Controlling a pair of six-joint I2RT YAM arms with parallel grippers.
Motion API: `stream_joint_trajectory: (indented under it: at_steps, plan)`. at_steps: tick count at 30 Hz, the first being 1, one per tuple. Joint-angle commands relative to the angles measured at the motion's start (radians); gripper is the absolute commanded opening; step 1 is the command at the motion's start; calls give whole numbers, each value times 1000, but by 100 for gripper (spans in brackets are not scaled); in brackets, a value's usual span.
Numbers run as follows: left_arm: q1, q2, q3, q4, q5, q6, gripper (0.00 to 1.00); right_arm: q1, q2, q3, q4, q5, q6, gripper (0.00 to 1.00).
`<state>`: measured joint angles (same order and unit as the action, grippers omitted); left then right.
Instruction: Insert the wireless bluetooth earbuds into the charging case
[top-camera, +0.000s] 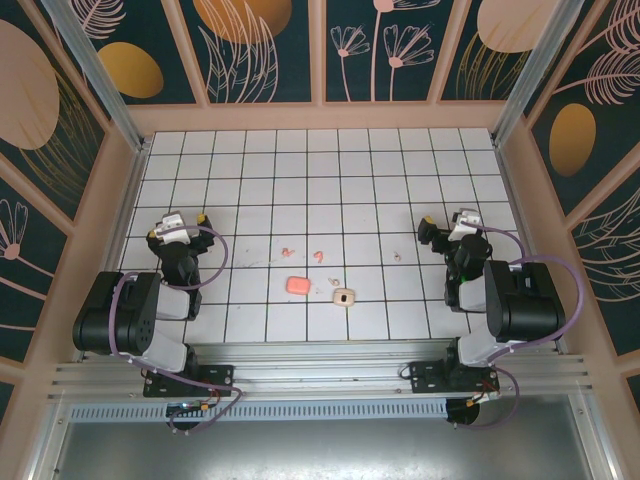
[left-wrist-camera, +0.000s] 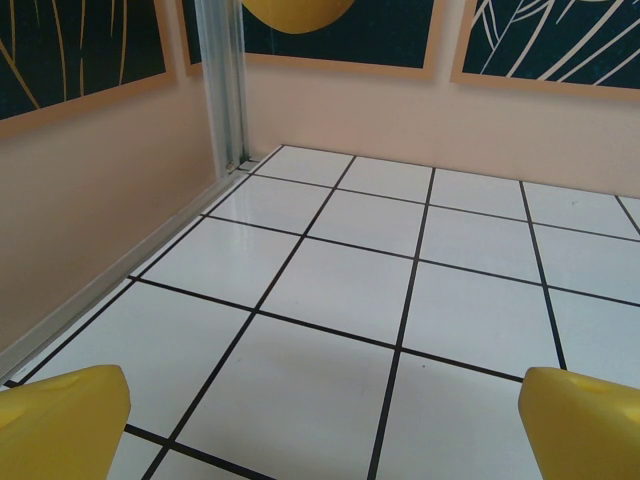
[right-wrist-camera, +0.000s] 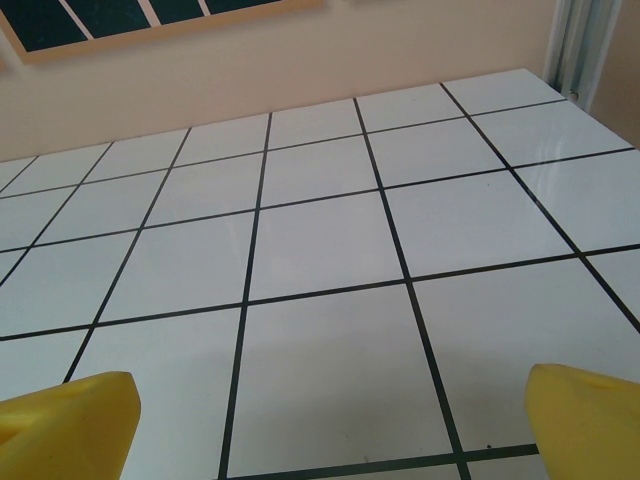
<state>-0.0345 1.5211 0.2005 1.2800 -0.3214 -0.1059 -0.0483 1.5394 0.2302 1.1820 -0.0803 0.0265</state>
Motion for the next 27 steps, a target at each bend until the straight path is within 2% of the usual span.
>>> stream_joint_trajectory:
  at_steps: [1, 5, 10, 14, 18, 23, 27]
  plan:
    - [6, -4, 10, 39, 5, -11, 99, 6, -53, 51, -63, -29, -38, 99]
    - [5, -37, 42, -43, 23, -4, 99, 9, -186, 152, -370, -71, -38, 99]
    - [4, -133, 222, -460, 46, -21, 99, 89, -326, 379, -914, -15, -41, 99]
    - [3, -195, 339, -715, 116, -115, 99, 212, -367, 559, -1270, 62, -5, 99]
    - [-27, -254, 420, -908, 268, -216, 98, 352, -377, 695, -1544, 91, 200, 99]
    - [-167, -322, 432, -1098, 274, -295, 96, 506, -358, 743, -1754, 90, 553, 99]
    - [-233, -332, 404, -1177, 330, -397, 93, 644, -314, 744, -1817, 85, 736, 99]
